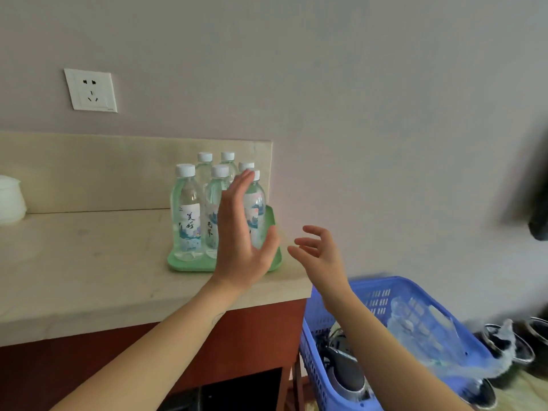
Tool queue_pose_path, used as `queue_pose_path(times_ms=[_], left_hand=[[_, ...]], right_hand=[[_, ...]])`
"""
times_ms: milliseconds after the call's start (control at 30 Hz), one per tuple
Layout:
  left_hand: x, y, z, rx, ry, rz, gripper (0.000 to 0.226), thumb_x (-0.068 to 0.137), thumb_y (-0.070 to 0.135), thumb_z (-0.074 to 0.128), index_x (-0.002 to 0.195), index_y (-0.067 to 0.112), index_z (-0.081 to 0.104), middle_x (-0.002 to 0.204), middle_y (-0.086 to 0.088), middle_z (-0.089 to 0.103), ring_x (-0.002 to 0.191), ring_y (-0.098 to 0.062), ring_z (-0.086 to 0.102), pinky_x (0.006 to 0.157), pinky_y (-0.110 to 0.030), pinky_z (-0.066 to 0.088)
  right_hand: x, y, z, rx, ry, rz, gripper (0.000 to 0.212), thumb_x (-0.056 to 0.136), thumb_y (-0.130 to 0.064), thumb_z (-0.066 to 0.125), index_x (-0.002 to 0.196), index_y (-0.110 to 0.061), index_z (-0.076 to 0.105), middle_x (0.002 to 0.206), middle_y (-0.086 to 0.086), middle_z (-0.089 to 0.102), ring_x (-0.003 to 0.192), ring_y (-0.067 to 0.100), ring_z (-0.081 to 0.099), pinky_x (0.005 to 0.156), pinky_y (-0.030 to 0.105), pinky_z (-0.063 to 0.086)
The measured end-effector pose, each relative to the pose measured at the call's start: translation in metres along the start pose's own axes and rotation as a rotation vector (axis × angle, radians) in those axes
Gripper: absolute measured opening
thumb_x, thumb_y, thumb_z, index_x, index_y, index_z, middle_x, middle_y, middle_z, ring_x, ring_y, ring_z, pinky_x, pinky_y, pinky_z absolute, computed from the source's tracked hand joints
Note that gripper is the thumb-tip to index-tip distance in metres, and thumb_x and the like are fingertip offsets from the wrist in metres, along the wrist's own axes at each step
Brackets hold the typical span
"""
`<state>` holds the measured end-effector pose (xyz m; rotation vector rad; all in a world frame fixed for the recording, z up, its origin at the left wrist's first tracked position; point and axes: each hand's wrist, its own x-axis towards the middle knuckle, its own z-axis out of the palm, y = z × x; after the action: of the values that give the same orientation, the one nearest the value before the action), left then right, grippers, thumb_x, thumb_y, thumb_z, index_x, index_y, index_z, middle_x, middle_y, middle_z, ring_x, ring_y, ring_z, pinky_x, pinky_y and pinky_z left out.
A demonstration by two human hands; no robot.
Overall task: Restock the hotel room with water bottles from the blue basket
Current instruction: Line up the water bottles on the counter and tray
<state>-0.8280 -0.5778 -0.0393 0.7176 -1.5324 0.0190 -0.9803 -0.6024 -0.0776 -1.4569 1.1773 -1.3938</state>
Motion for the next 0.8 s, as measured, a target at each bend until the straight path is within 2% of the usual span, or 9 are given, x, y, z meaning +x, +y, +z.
queue_pose_path(times_ms=[67, 133, 233, 333, 567, 667, 800], left_hand=[[-0.006, 0.005, 0.018, 0.007, -0.071, 0.025, 0.067, 0.081, 0.017, 0.054, 0.143, 0.006, 0.031, 0.148, -0.011, 0.037, 0.142, -0.027, 0.032, 0.114, -0.057, 0.027], [-0.012, 0.01, 0.039, 0.007, -0.115, 0.032, 0.067, 0.081, 0.018, 0.054, 0.144, 0.008, 0.032, 0.149, -0.011, 0.038, 0.143, -0.027, 0.032, 0.112, -0.06, 0.027], [-0.02, 0.021, 0.073, -0.019, -0.169, 0.036, 0.069, 0.08, 0.02, 0.053, 0.144, 0.003, 0.034, 0.149, -0.012, 0.039, 0.143, -0.029, 0.032, 0.112, -0.061, 0.027], [-0.03, 0.034, 0.112, -0.032, -0.244, 0.058, 0.07, 0.08, 0.021, 0.053, 0.144, 0.002, 0.034, 0.15, -0.013, 0.038, 0.142, -0.031, 0.033, 0.111, -0.062, 0.028], [-0.055, 0.064, 0.221, -0.036, -0.399, 0.001, 0.072, 0.081, 0.032, 0.051, 0.146, 0.005, 0.034, 0.151, -0.01, 0.036, 0.141, -0.026, 0.034, 0.111, -0.059, 0.029], [-0.07, 0.078, 0.276, -0.042, -0.465, -0.038, 0.072, 0.083, 0.034, 0.051, 0.147, 0.006, 0.033, 0.152, -0.008, 0.035, 0.14, -0.026, 0.034, 0.111, -0.059, 0.028], [-0.09, 0.091, 0.346, -0.032, -0.537, -0.141, 0.074, 0.084, 0.032, 0.054, 0.15, 0.011, 0.028, 0.155, -0.003, 0.03, 0.143, -0.021, 0.027, 0.114, -0.057, 0.021]], right_hand=[[-0.004, -0.002, -0.021, -0.005, 0.044, 0.002, 0.042, 0.088, -0.017, 0.071, 0.124, -0.025, 0.052, 0.111, -0.001, 0.064, 0.107, 0.012, 0.061, 0.076, 0.018, 0.045], [-0.009, -0.002, -0.048, -0.017, 0.096, 0.004, 0.04, 0.089, -0.016, 0.07, 0.124, -0.024, 0.052, 0.11, -0.001, 0.064, 0.104, 0.011, 0.061, 0.073, 0.016, 0.045], [-0.019, 0.002, -0.089, -0.042, 0.163, 0.031, 0.035, 0.091, -0.015, 0.066, 0.122, -0.024, 0.053, 0.106, 0.0, 0.067, 0.094, 0.01, 0.064, 0.068, 0.016, 0.048], [-0.029, 0.01, -0.129, -0.033, 0.204, 0.077, 0.026, 0.092, -0.011, 0.064, 0.117, -0.019, 0.058, 0.1, 0.009, 0.071, 0.089, 0.018, 0.067, 0.08, 0.034, 0.055], [-0.041, 0.032, -0.235, -0.075, 0.204, 0.157, 0.021, 0.091, -0.012, 0.064, 0.11, -0.022, 0.062, 0.09, 0.002, 0.075, 0.081, 0.011, 0.07, 0.073, 0.026, 0.055], [-0.044, 0.041, -0.294, -0.095, 0.246, 0.191, 0.02, 0.091, -0.01, 0.065, 0.107, -0.021, 0.063, 0.088, 0.004, 0.075, 0.075, 0.009, 0.07, 0.066, 0.022, 0.053], [-0.043, 0.06, -0.371, -0.127, 0.292, 0.244, 0.021, 0.091, -0.005, 0.061, 0.109, -0.016, 0.062, 0.088, 0.007, 0.073, 0.075, 0.013, 0.069, 0.071, 0.029, 0.055]])
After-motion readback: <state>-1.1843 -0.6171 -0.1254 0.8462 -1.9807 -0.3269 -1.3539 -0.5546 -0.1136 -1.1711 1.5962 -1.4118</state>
